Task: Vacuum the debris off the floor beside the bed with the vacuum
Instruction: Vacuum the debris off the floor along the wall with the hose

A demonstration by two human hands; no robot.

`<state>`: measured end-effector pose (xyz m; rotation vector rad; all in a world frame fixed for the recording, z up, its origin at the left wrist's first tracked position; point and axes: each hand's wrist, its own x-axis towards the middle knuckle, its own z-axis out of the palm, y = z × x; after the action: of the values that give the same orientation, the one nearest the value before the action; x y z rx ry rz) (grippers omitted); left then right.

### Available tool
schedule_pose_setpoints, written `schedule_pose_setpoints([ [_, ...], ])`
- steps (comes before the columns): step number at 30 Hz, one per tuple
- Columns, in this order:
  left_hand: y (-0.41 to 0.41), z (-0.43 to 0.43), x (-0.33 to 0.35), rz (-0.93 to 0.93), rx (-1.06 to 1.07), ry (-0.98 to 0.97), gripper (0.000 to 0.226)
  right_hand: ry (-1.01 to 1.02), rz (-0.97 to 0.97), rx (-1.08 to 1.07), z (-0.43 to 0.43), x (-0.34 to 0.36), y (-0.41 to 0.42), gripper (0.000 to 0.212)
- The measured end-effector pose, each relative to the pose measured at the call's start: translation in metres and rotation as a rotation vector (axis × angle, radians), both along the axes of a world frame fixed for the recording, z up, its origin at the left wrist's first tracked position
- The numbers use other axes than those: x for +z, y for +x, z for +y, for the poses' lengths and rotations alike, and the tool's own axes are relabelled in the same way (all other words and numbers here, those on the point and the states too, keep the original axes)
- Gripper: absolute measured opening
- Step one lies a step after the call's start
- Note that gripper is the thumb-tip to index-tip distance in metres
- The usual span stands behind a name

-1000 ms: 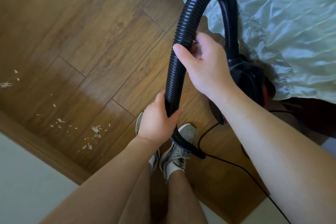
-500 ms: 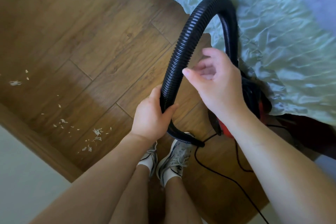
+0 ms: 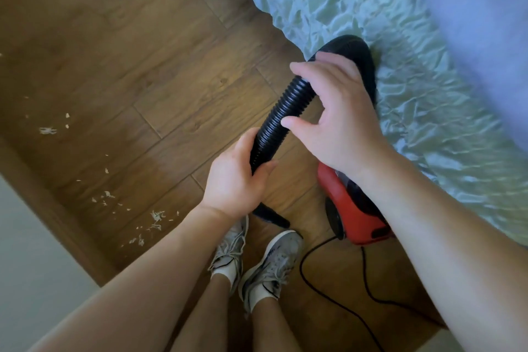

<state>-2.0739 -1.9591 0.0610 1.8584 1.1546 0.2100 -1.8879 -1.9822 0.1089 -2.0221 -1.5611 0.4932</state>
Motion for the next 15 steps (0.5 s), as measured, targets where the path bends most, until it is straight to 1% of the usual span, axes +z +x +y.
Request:
schedule_pose_setpoints([
  [3,-0.002,0.012,0.006,-0.002,-0.001,0.024,0.053,-0.105,-0.016,0.113,0.013,0.005,0.002,0.065],
  [5,-0.003,0.020,0.011,-0.014,0.000,0.027,0.051,-0.155,-0.081,0.169,0.020,0.009,0.004,0.064],
  [8,-0.004,0.034,0.017,-0.024,-0.036,0.075,0.050,-0.170,-0.185,0.229,0.032,0.012,0.009,0.064],
  [10,-0.003,0.043,0.018,-0.027,-0.048,0.080,0.050,-0.177,-0.206,0.247,0.041,0.015,0.012,0.058],
  [15,-0.007,0.061,0.020,-0.045,-0.048,0.074,0.049,-0.229,-0.168,0.243,0.060,0.019,0.015,0.042],
])
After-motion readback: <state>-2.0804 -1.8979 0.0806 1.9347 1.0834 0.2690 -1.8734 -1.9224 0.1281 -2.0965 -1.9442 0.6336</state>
